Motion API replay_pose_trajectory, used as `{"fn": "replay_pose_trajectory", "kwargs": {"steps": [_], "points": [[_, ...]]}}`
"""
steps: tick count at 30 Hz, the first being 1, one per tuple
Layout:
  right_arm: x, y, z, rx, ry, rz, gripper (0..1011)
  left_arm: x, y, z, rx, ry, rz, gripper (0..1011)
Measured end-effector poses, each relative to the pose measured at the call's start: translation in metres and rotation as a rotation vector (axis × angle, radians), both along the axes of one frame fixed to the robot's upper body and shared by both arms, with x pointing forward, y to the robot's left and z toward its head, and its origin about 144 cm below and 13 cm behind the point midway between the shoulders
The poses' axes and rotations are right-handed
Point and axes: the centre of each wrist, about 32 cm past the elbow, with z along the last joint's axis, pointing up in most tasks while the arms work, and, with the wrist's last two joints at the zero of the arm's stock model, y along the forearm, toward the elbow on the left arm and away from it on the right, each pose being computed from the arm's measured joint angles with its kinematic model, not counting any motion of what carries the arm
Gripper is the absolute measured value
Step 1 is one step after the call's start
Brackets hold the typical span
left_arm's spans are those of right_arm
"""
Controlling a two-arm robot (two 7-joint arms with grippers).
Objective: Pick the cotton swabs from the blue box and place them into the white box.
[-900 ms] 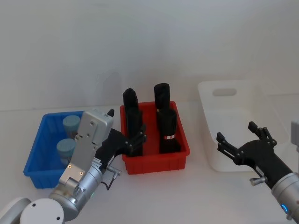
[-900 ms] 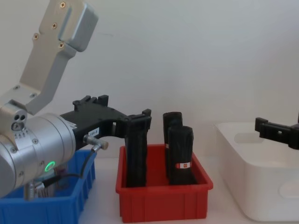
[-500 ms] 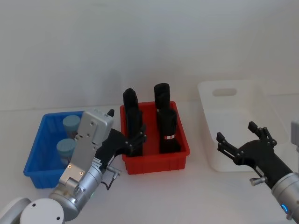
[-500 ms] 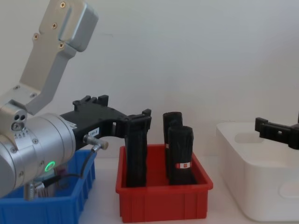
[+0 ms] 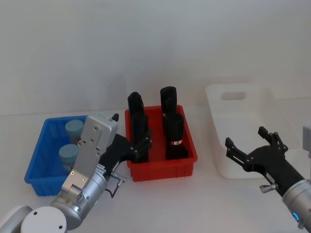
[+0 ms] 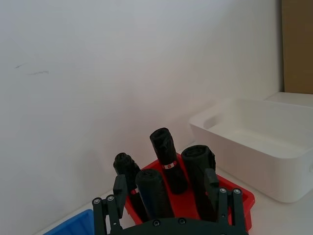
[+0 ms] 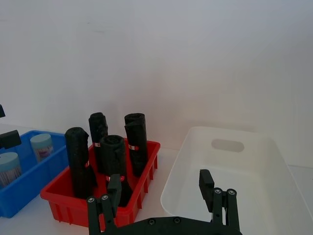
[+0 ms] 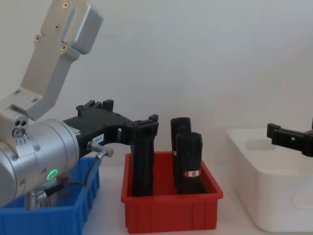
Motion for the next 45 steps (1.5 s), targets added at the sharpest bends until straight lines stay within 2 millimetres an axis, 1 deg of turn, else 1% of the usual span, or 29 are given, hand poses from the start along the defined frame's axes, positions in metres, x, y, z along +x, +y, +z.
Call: {"fn": "replay_pose_trajectory", "kwargs": {"steps": [29,39,45], "points": [[0.000,0.000,0.000,0.000,0.000,0.000,1001,0.001,0.001,0.000,0.000,0.000,0.001,1004],[0.000,0.000,0.000,0.000,0.000,0.000,1001,0.007,0.012,0.001,0.006,0.012,0.013,1004],[0.000,0.000,0.000,0.000,0.000,0.000,1001,0.012,0.025,0.001,0.007,0.037,0.045,1004]]}}
